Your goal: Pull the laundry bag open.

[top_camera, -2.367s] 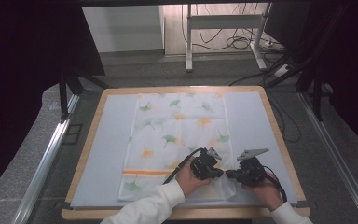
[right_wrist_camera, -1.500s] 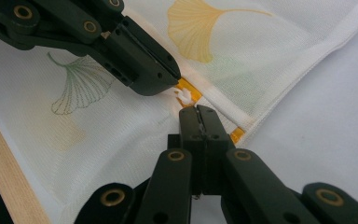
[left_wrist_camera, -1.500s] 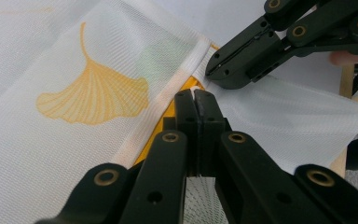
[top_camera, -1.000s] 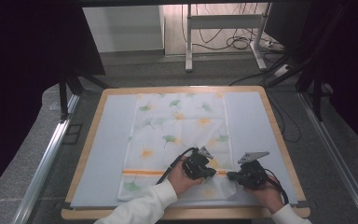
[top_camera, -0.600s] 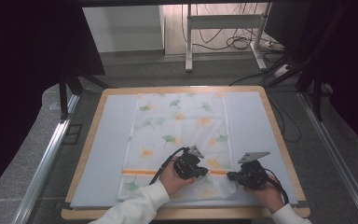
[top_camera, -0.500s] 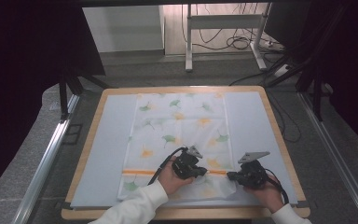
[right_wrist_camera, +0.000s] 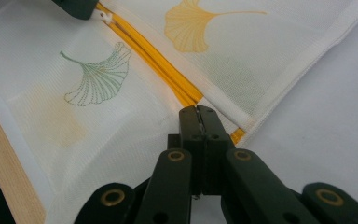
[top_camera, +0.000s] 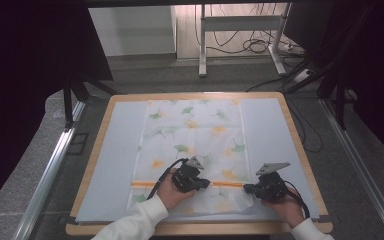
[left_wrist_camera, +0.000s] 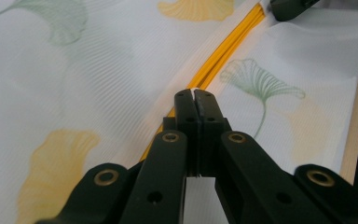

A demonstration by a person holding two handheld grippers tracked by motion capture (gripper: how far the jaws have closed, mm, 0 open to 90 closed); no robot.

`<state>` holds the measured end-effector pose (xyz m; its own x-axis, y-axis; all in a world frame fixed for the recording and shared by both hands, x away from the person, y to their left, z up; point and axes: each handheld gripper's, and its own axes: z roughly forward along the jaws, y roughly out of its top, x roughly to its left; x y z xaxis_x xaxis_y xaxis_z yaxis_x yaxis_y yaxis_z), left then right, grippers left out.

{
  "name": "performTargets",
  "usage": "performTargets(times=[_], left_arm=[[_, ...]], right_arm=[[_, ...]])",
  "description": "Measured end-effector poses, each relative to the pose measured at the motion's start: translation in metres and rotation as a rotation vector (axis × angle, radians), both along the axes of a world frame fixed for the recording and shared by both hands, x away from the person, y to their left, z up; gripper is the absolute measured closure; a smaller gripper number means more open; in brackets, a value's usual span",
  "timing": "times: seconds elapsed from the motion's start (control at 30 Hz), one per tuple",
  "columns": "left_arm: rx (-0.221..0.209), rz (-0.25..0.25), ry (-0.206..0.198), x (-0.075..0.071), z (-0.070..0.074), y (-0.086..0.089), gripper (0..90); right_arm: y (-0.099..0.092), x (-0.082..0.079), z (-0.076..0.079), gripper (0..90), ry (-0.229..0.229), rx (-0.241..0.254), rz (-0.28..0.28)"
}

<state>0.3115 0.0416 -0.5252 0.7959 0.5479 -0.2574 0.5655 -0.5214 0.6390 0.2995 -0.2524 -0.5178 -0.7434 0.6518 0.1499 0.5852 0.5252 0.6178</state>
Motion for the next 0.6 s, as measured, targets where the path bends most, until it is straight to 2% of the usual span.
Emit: performTargets(times=[0.6], left_arm=[[-0.019,0.026,0.003,-0.005,0.0,0.033,90.0]], right_arm=[[0.0,-0.001,-0.001,90.0,-0.006,0.007,-0.008]])
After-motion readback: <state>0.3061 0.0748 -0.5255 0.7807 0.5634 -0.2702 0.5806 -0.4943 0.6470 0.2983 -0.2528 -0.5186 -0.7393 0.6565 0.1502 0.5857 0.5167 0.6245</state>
